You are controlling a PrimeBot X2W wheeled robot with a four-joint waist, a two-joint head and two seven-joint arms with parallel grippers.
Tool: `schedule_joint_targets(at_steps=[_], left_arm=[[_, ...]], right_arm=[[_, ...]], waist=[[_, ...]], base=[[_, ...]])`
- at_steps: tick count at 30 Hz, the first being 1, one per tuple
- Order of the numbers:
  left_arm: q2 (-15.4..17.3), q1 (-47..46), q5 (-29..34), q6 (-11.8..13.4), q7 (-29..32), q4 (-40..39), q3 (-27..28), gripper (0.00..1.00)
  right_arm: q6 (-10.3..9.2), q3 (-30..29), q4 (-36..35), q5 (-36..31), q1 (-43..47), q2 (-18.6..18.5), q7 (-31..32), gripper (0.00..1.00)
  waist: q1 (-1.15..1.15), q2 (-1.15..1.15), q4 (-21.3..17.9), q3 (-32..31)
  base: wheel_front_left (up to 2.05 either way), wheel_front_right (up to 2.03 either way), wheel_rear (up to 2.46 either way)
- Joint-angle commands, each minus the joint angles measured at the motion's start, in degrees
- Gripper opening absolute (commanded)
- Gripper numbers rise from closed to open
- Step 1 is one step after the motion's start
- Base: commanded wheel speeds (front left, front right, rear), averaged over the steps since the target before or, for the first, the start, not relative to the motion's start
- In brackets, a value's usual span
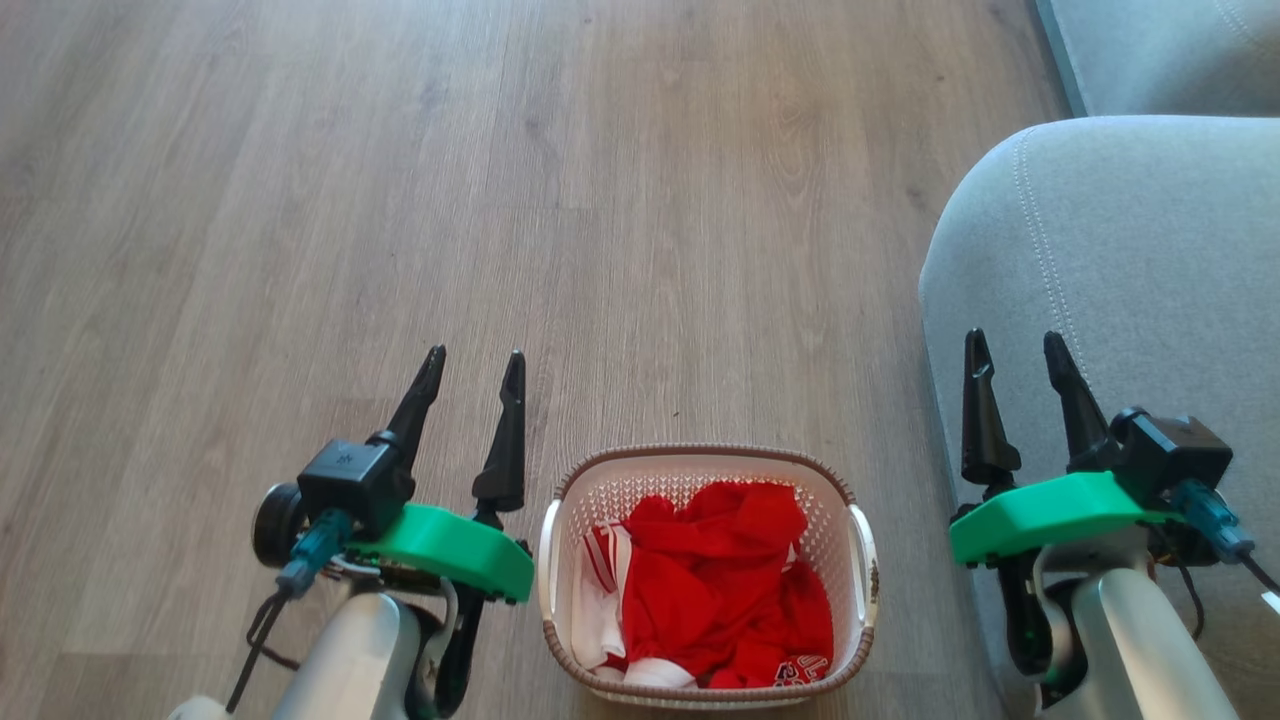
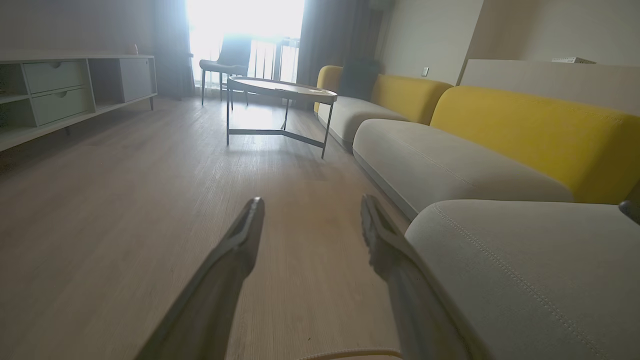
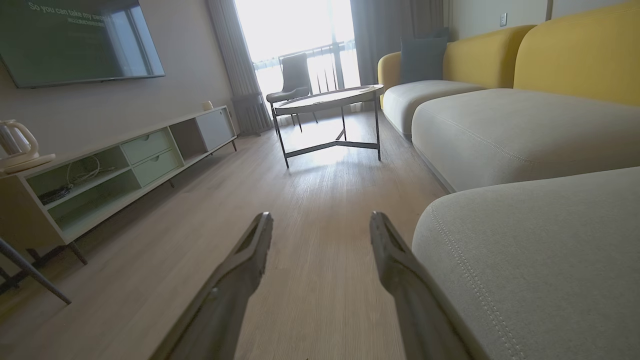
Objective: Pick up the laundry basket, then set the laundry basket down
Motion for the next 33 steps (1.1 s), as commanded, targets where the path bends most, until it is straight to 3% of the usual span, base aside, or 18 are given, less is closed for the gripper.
schedule_joint_targets(at_steps=[1,8,9,13,33], left_arm=[[0.0,-2.0,-0.4,-0.4,-0.3,-1.4,2.3,1.00],[0.0,-2.3,-1.1,-0.2,-0.3,-1.4,2.2,1.00],[0.0,0.0,-1.0,0.0,0.0,0.1,0.0,0.00],[0.1,1.8,-1.1,0.1,0.0,3.3,-0.3,0.00],[0.7,1.8,-13.7,-1.1,2.7,3.6,2.9,0.00]], right_arm=[[0.39,1.3,-1.6,-0.6,-2.2,0.4,-0.6,1.00],[0.39,1.4,-1.6,-0.5,-2.5,0.4,-0.6,1.00],[0.00,0.1,0.1,0.0,0.0,0.0,0.0,0.00],[0.00,0.4,3.3,0.1,1.6,0.0,0.2,0.00],[0.06,-0.9,3.6,12.3,1.7,-0.4,3.0,0.00]], waist=[[0.00,0.00,0.0,0.0],[0.00,0.00,0.0,0.3],[0.00,0.00,0.0,0.3],[0.00,0.00,-0.1,0.3],[0.00,0.00,-0.9,0.2]], base=[[0.00,0.00,0.00],[0.00,0.00,0.00],[0.00,0.00,0.00],[0.00,0.00,0.00],[0.00,0.00,0.00]])
